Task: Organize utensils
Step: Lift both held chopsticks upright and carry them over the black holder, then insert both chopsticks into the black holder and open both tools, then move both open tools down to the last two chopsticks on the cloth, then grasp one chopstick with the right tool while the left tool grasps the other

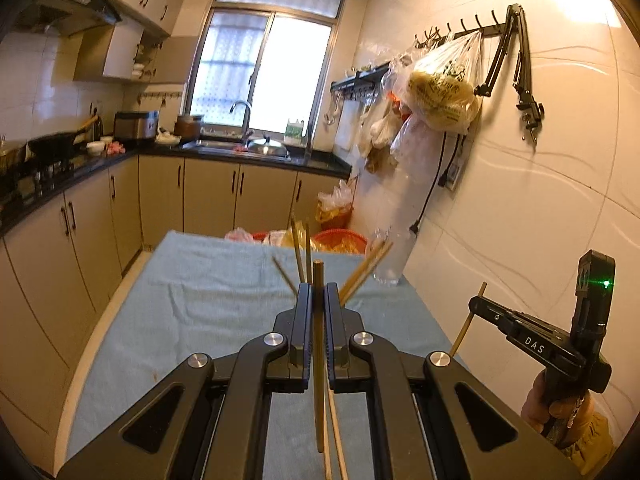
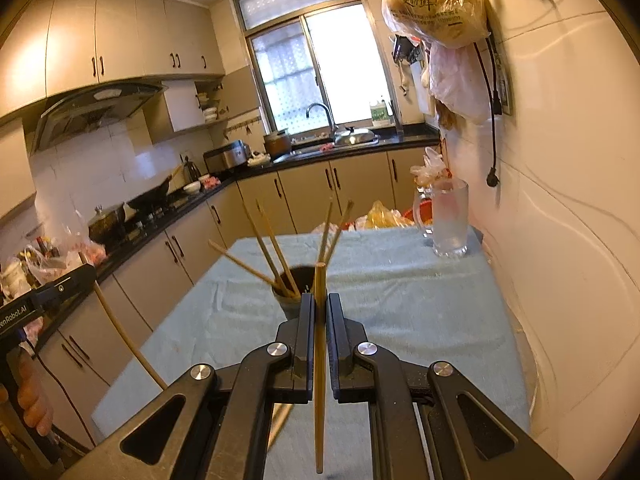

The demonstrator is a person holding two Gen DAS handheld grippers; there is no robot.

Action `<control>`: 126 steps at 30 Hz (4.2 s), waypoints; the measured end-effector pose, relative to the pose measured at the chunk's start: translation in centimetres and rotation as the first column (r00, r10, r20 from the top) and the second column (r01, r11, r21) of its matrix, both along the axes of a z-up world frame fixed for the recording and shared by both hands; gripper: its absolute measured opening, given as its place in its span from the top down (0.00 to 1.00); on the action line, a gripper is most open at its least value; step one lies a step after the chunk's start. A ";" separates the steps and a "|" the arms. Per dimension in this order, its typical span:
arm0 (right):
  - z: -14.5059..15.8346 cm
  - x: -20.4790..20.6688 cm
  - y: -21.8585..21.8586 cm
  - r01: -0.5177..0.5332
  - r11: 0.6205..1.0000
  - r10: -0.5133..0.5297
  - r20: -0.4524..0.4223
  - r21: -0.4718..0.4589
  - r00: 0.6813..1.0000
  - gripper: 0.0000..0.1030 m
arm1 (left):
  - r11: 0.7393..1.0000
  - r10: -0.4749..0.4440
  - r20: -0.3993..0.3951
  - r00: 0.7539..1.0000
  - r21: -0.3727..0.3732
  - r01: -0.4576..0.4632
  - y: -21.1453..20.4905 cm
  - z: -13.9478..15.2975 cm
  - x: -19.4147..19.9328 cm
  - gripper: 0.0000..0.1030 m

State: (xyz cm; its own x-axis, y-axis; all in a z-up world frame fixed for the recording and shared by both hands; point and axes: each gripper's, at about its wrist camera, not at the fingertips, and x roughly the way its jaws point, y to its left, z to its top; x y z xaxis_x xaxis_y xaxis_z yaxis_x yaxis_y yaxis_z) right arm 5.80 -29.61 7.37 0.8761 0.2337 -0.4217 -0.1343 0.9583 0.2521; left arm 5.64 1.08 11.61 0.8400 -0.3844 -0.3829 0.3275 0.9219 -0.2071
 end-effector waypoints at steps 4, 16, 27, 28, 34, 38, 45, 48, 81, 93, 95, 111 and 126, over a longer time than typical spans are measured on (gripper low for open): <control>2.2 1.8 0.2 0.014 1.000 -0.015 0.067 0.017 0.998 0.94 | 1.000 0.004 0.038 0.999 0.020 -0.005 -1.1 1.9 2.0 0.95; 7.3 10.4 1.8 0.048 0.996 -0.062 0.200 0.077 0.978 0.94 | 0.999 0.041 0.129 0.991 0.000 -0.042 -5.7 5.8 10.6 0.95; 4.3 17.6 1.8 0.112 0.989 -0.125 0.144 0.094 0.982 0.94 | 0.999 0.038 0.042 0.998 0.036 -0.039 -8.5 2.0 18.4 0.95; 3.7 18.1 1.9 0.114 0.989 -0.125 0.134 0.090 0.983 0.94 | 0.998 0.041 0.032 0.999 0.044 -0.043 -8.6 1.4 18.7 0.95; 1.2 20.1 2.0 0.109 0.990 -0.115 0.064 0.086 0.991 0.93 | 0.996 0.045 -0.002 0.999 0.079 -0.045 -8.7 -0.5 19.5 0.95; 0.4 20.7 2.1 0.094 0.992 -0.097 0.032 0.081 0.995 0.93 | 0.996 0.050 -0.005 0.999 0.071 -0.050 -8.4 -0.6 19.3 0.95; 0.1 20.3 2.1 0.083 0.991 -0.084 0.002 0.108 0.996 0.67 | 0.995 0.078 0.022 0.997 0.053 -0.079 -7.0 0.5 16.9 0.63; 0.7 19.4 1.9 0.088 0.990 -0.089 0.008 0.106 0.996 0.67 | 0.995 0.079 0.046 0.996 0.049 -0.082 -6.3 1.3 14.9 0.62; -15.6 4.1 6.3 -0.228 0.969 0.156 -0.477 -0.098 0.865 0.40 | 0.985 0.173 -0.416 0.893 0.074 -0.156 2.3 -16.9 4.4 0.34; -19.5 5.4 11.1 -0.278 0.926 0.114 -0.513 -0.255 0.851 0.49 | 0.986 0.164 -0.458 0.874 0.102 -0.132 1.8 -19.2 4.8 0.34; -19.5 5.4 11.0 -0.266 0.925 0.097 -0.510 -0.270 0.855 0.50 | 0.988 0.152 -0.466 0.872 0.103 -0.117 1.4 -19.5 4.9 0.34; -19.4 5.0 3.5 -0.078 0.985 -0.019 -0.539 -0.157 0.842 0.92 | 0.942 0.026 -0.477 0.879 0.306 0.138 -7.8 -22.4 4.0 0.35; -19.2 2.8 1.7 -0.063 0.997 0.024 -0.565 -0.050 0.825 0.90 | 0.964 -0.023 -0.606 0.795 0.198 0.179 -7.1 -23.3 2.9 0.93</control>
State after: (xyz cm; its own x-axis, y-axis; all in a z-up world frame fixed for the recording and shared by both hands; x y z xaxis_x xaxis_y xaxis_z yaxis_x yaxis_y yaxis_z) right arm 8.63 -27.88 -11.82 0.4707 0.2212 -0.8541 -0.0292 0.9714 0.2354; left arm 8.56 -5.99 -11.70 0.3776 -0.2881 -0.8800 0.3052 0.9360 -0.1755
